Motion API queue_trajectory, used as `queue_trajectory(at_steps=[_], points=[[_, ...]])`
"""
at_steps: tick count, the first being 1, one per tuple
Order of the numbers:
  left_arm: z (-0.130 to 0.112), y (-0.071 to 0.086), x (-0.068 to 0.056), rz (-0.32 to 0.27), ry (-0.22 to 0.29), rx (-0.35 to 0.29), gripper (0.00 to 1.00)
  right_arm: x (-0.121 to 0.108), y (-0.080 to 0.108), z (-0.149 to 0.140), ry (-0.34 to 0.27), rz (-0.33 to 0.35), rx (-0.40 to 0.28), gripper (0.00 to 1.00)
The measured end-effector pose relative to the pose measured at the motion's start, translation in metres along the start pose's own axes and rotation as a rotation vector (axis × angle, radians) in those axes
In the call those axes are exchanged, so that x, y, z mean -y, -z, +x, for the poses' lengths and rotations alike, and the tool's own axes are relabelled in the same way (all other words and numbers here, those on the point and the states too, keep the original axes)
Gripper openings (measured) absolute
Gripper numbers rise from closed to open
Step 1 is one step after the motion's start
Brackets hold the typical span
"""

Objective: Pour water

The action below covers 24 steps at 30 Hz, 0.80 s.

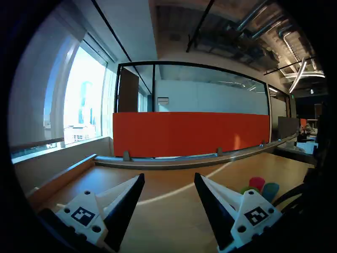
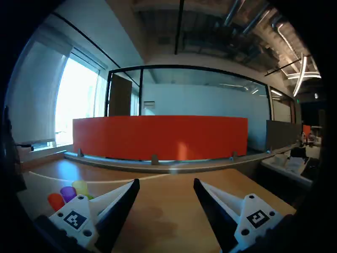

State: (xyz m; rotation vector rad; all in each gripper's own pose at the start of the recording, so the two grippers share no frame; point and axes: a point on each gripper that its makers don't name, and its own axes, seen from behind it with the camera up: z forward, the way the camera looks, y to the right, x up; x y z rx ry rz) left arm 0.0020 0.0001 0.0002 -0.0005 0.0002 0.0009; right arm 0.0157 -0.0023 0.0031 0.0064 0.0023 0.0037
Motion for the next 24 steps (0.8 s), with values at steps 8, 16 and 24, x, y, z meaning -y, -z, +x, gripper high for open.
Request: queue_trajectory(at_steps=[8,16,24], points=[[0.030,-0.005,-0.004,-0.017,0.001,0.014,0.87,0.006,-0.003,0.030,-0.007,0.035,0.004,0.99],[0.065,-0.010,-0.008,-0.046,-0.015,0.009,0.87,0.008,-0.007,0.055,-0.030,0.063,0.018,0.99],[0.066,-0.014,-0.007,-0.064,0.009,0.030,0.87,0.013,-0.008,0.057,-0.034,0.092,0.026,0.99]])
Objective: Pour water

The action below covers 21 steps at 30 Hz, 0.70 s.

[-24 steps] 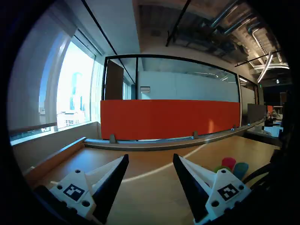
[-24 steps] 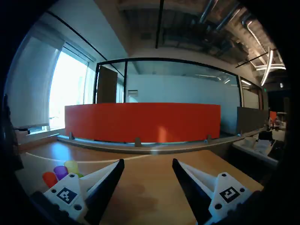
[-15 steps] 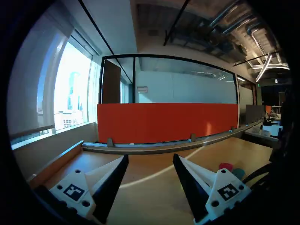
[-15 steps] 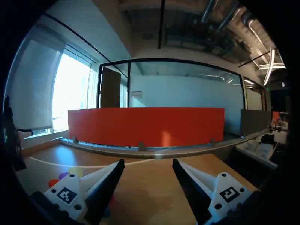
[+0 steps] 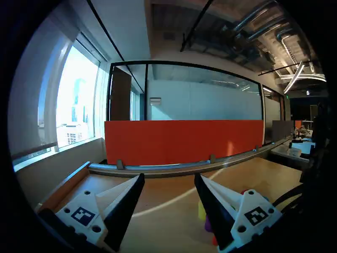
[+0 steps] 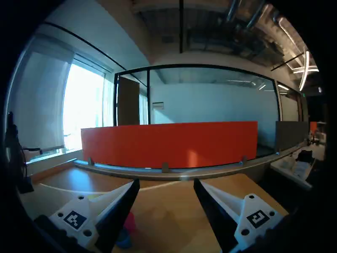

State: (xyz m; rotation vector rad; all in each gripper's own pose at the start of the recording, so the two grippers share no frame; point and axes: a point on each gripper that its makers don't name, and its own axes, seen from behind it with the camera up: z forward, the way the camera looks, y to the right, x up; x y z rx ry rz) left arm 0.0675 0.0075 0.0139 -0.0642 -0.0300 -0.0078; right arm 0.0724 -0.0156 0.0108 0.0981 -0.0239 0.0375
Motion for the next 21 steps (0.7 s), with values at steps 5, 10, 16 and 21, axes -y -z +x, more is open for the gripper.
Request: queue_trajectory(at_steps=[5,10,16,21], points=[[-0.002,-0.002,-0.005,-0.037,-0.005,0.013,0.87,0.008,-0.002,0.000,0.030,0.040,0.012,0.99],[0.000,-0.002,-0.016,-0.096,-0.005,0.012,0.87,0.019,-0.004,0.002,0.054,0.099,0.016,0.99],[0.001,-0.003,-0.033,-0.184,-0.007,0.025,0.87,0.039,-0.003,0.002,0.087,0.191,0.034,0.99],[0.006,-0.002,-0.046,-0.246,-0.040,0.018,0.87,0.055,0.000,0.003,0.103,0.260,0.049,0.99]])
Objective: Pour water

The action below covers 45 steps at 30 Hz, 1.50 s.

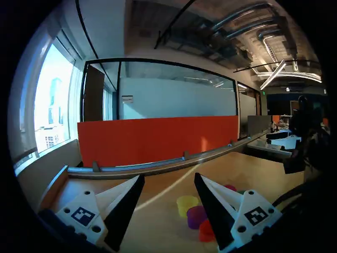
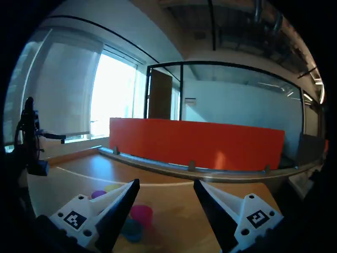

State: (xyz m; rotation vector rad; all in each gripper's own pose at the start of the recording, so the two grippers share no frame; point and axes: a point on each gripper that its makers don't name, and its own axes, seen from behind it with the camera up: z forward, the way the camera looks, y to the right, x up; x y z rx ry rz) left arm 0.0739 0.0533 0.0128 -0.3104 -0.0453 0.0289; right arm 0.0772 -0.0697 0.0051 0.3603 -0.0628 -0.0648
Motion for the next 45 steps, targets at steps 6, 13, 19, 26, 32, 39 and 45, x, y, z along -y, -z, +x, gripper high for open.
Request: queue_trajectory(at_steps=[6,13,19,26,32,39,45], points=[[0.001,-0.003,-0.011,-0.052,-0.008,0.001,0.87,0.008,-0.002,0.001,-0.009,0.039,0.014,0.99],[0.002,-0.008,-0.023,-0.111,-0.015,0.002,0.87,0.015,-0.003,-0.005,-0.008,0.075,0.031,0.99],[0.000,-0.011,-0.027,-0.130,-0.021,0.012,0.87,0.022,-0.004,-0.008,-0.010,0.103,0.047,0.99],[-0.005,-0.014,-0.030,-0.145,-0.018,0.029,0.87,0.029,-0.005,-0.013,-0.011,0.133,0.068,0.99],[-0.007,-0.014,-0.033,-0.156,-0.031,0.041,0.87,0.034,-0.005,-0.018,0.004,0.153,0.077,0.99],[-0.008,-0.014,-0.039,-0.167,-0.052,0.047,0.87,0.038,-0.003,-0.023,0.023,0.168,0.085,0.99],[-0.009,-0.014,-0.043,-0.179,-0.062,0.058,0.87,0.040,-0.002,-0.027,0.039,0.180,0.098,0.99]])
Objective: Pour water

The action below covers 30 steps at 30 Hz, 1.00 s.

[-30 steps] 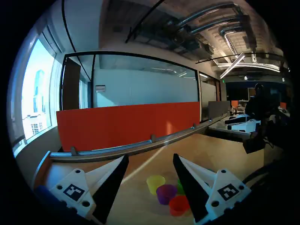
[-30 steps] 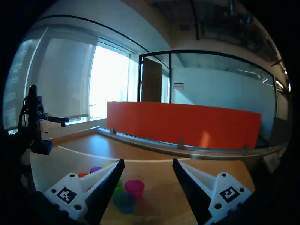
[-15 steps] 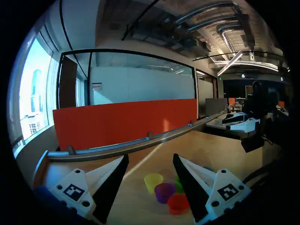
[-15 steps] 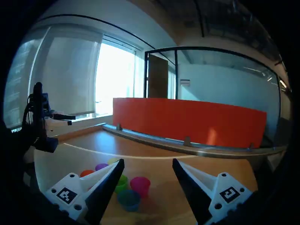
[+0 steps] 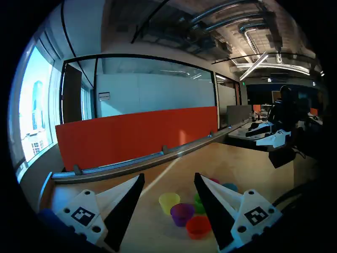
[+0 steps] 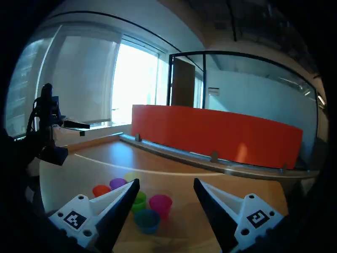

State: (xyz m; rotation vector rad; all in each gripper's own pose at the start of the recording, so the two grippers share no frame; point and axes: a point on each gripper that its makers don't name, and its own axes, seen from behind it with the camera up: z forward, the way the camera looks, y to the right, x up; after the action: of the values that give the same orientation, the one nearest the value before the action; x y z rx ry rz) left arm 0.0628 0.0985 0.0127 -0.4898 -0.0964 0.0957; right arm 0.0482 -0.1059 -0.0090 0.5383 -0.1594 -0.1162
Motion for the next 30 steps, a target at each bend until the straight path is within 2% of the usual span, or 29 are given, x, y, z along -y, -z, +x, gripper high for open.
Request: queue_trajectory(at_steps=[15,30], points=[[-0.017,-0.010,-0.015,-0.068,-0.018,0.065,0.87,0.009,0.001,-0.019,0.045,0.037,0.062,1.00],[-0.041,-0.027,-0.032,-0.142,-0.048,0.145,0.87,0.020,-0.007,-0.051,0.039,0.076,0.119,1.00]])
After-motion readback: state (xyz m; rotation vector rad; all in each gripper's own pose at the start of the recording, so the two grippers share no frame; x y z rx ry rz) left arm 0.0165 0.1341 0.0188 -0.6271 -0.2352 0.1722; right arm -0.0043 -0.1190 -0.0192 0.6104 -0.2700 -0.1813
